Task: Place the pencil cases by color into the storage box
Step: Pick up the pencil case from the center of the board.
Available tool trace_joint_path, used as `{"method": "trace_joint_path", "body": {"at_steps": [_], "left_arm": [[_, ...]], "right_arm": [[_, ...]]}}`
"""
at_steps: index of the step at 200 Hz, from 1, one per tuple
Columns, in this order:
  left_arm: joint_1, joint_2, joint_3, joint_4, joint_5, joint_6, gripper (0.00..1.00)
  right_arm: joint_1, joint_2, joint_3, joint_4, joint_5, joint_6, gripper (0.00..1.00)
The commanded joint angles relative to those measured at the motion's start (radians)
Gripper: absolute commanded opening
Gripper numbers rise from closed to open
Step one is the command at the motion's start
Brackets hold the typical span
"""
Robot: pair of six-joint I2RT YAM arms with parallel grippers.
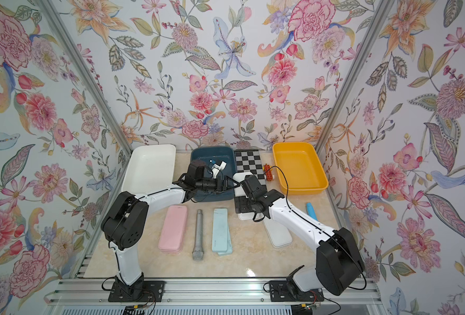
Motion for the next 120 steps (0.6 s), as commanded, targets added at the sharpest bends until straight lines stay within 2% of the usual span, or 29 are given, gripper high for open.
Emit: {"method": "trace_joint_path", "body": {"at_steps": [1, 46, 78, 97, 120], "left_arm": [[-0.023, 0.033, 0.048, 0.036, 0.039, -0.008, 0.87], [-0.045, 0.074, 0.095, 0.038, 0.057, -0.021, 0.68], [-0.056, 0.075, 0.106, 0.039, 0.058, -0.003, 0.67], [-0.058, 0.076, 0.113, 0.038, 0.064, 0.003, 0.48], [-0.06, 0.084, 0.117, 0.038, 0.069, 0.008, 0.44]], "right_arm": [[0.003, -0.043, 0.016, 0.025, -0.02, -0.007, 0.74], [0.01, -0.041, 0.009, 0.036, -0.033, -0.01, 0.74], [0.011, -0.032, 0.015, 0.037, -0.037, -0.009, 0.74], [0.011, -0.023, 0.019, 0.034, -0.041, -0.009, 0.74], [0.011, -0.017, 0.021, 0.036, -0.043, -0.009, 0.75]]}}
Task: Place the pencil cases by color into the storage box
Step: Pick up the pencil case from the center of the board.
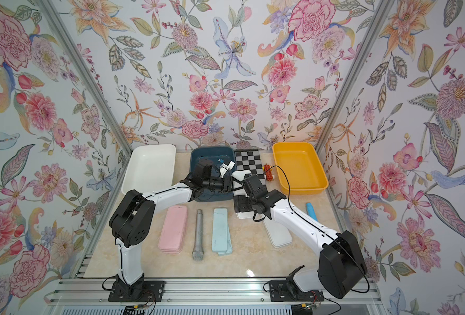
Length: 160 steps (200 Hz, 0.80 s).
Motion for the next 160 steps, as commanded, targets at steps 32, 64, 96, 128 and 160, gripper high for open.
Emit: {"method": "trace_joint_path", "body": {"at_steps": [32, 64, 96, 128, 160], "left_arm": [[-0.018, 0.025, 0.037, 0.024, 0.032, 0.047, 0.41], [-0.019, 0.029, 0.046, 0.024, 0.046, 0.058, 0.29], [-0.021, 0.028, 0.049, 0.023, 0.052, 0.059, 0.3], [-0.021, 0.027, 0.05, 0.024, 0.053, 0.061, 0.3], [-0.021, 0.033, 0.062, 0.024, 0.058, 0.06, 0.3]], "right_arm": [[0.008, 0.011, 0.018, 0.023, -0.015, -0.01, 0.75], [0.007, 0.015, 0.013, 0.026, -0.022, -0.007, 0.75], [0.006, 0.018, 0.011, 0.026, -0.022, -0.005, 0.76], [0.005, 0.028, 0.013, 0.023, -0.026, -0.001, 0.82], [0.005, 0.034, 0.012, 0.021, -0.033, 0.004, 0.94]]}}
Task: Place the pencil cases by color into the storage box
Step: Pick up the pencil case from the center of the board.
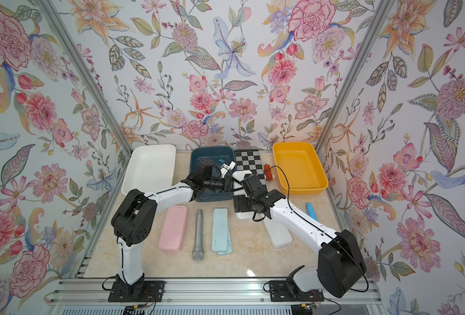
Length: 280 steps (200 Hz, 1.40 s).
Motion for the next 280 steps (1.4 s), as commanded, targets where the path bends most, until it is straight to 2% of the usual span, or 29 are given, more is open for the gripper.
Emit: {"method": "trace_joint_path", "body": {"at_steps": [1, 7, 47, 92, 153, 232, 280], "left_arm": [[-0.02, 0.013, 0.048, 0.025, 0.046, 0.035, 0.3], [-0.019, 0.015, 0.051, 0.025, 0.046, 0.033, 0.3], [-0.017, 0.022, 0.068, 0.025, 0.043, 0.029, 0.31], [-0.011, 0.061, 0.089, 0.026, 0.038, 0.022, 0.31], [0.02, 0.141, 0.156, 0.025, 0.037, 0.031, 0.32], [0.146, 0.22, 0.352, 0.025, 0.043, -0.02, 0.31], [0.248, 0.226, 0.375, 0.013, -0.034, -0.014, 0.31]], "right_arm": [[0.006, 0.023, 0.012, 0.018, -0.023, -0.004, 0.95], [0.005, 0.025, 0.01, 0.02, -0.025, -0.005, 1.0], [0.006, 0.027, 0.0, 0.022, -0.028, -0.005, 1.0], [0.007, -0.047, -0.01, 0.048, 0.004, -0.026, 1.0], [-0.001, -0.086, 0.054, -0.032, 0.047, -0.055, 1.0], [-0.004, -0.103, 0.015, -0.019, 0.03, -0.046, 1.0], [-0.016, -0.133, -0.01, -0.013, 0.034, -0.042, 1.0]]}}
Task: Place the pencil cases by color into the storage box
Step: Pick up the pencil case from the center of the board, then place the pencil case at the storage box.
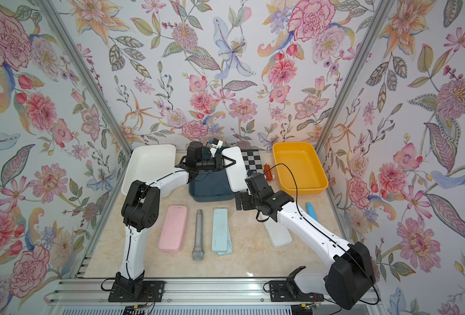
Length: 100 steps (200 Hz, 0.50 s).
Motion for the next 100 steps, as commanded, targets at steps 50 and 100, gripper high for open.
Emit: {"method": "trace_joint_path", "body": {"at_steps": [50, 100], "left_arm": [[0.216, -0.033, 0.001, -0.014, -0.091, 0.016, 0.32], [0.381, -0.134, -0.064, -0.018, -0.115, 0.02, 0.32]], "right_arm": [[-0.013, -0.036, -0.044, 0.022, -0.011, 0.004, 1.0], [-0.018, -0.012, -0.078, 0.065, -0.043, 0.019, 1.0]]}}
